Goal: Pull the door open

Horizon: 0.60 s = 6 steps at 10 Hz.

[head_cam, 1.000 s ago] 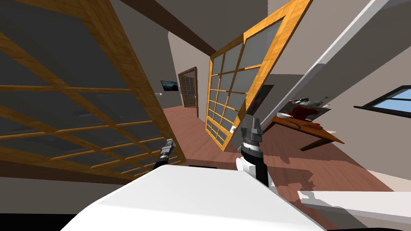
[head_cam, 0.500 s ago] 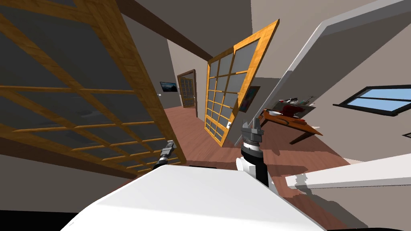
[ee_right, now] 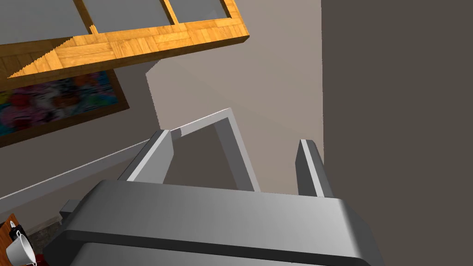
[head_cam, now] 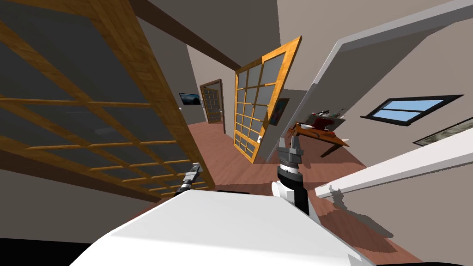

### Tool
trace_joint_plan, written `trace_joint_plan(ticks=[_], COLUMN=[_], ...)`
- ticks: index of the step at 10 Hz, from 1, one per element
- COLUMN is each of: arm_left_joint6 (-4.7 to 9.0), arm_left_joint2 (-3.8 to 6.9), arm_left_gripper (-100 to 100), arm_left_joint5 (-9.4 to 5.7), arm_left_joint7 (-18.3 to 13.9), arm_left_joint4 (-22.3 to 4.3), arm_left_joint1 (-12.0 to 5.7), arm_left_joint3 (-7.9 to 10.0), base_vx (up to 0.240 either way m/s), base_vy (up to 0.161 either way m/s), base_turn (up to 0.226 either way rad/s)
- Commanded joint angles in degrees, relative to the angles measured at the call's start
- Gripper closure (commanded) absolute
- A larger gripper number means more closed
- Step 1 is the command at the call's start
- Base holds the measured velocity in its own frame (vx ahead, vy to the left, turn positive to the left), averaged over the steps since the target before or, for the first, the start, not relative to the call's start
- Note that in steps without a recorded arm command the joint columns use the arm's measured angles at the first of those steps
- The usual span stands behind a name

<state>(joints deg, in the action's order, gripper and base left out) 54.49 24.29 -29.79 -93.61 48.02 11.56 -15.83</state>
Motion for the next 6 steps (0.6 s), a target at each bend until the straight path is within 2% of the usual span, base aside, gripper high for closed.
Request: trace_joint_plan(ticks=[1, 2, 3, 4, 6], arm_left_joint6=[1.22, 1.87, 1.30, 2.74, 3.95], arm_left_joint2=[0.85, 1.42, 1.16, 1.94, 2.61], arm_left_gripper=[100, 100, 100, 100, 100], arm_left_joint5=[0.55, 0.93, 0.70, 1.26, 1.65], arm_left_joint7=[-1.14, -1.86, -1.37, -2.52, -3.36], arm_left_joint4=[-0.08, 0.04, 0.20, -0.15, -0.44], arm_left_joint1=[0.60, 1.04, 0.75, 1.64, 2.18], arm_left_joint3=[-0.92, -1.60, -1.18, -2.28, -3.00], base_vx=[-0.217, -0.223, -0.101, -0.150, -0.214], base_vy=[0.020, 0.014, 0.006, 0.051, 0.032], base_turn=[-0.096, -0.080, -0.017, -0.139, -0.122])
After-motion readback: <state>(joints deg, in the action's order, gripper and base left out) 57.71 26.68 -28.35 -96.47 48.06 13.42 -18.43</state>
